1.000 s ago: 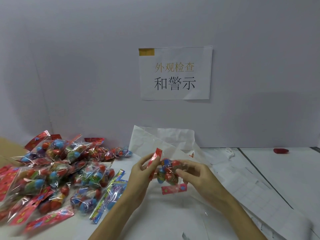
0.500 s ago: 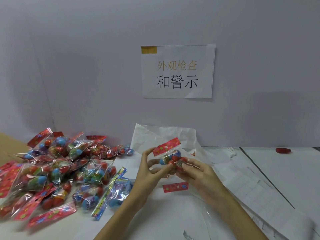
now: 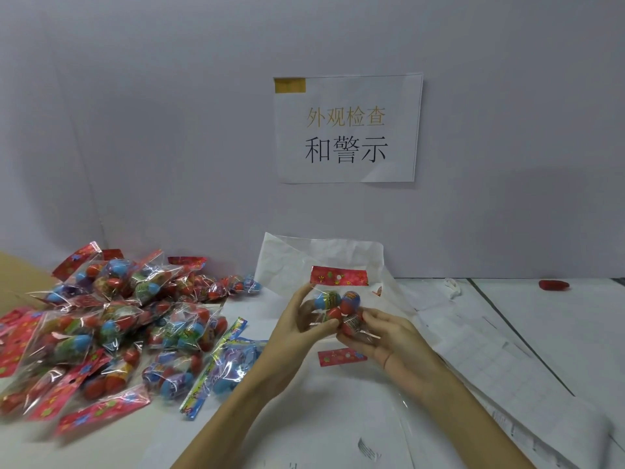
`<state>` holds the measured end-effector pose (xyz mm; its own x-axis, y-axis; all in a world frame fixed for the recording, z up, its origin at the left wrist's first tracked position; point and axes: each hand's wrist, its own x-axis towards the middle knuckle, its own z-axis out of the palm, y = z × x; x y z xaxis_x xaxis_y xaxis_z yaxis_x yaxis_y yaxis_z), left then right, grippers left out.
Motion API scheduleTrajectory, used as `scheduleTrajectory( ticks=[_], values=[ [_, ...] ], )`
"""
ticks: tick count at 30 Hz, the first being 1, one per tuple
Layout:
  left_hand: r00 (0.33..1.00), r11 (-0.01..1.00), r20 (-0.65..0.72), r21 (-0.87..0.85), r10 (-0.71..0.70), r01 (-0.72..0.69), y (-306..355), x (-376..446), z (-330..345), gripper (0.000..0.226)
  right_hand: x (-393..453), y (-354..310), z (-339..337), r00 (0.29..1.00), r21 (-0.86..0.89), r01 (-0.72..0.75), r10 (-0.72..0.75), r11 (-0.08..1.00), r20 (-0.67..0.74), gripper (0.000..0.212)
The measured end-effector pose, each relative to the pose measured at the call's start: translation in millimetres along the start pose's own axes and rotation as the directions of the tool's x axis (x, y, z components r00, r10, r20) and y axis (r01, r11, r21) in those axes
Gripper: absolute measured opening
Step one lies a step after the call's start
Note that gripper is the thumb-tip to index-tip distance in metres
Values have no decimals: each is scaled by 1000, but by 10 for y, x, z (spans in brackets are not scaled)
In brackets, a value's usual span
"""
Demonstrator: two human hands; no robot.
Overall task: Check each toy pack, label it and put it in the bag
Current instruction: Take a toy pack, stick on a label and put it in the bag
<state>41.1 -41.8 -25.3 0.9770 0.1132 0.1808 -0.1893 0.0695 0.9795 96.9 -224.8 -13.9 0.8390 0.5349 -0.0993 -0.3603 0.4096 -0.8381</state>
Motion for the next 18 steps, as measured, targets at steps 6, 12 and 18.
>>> scheduleTrajectory(
  ticks=[6,12,18],
  values=[
    [998,993,57,-118,-19,26,29,35,26,45,-27,-46,46,1000,-34,9,-10,999,-16,32],
    [976,982,-210,188,59,-19,-70,-12,97,46,-18,-31,29,993,-50,94,-97,994,-72,22],
    [994,997,-103,77,21,-13,-11,-69,176,54,-52,125,50,861,-710,434,-488,554,146,25]
  ],
)
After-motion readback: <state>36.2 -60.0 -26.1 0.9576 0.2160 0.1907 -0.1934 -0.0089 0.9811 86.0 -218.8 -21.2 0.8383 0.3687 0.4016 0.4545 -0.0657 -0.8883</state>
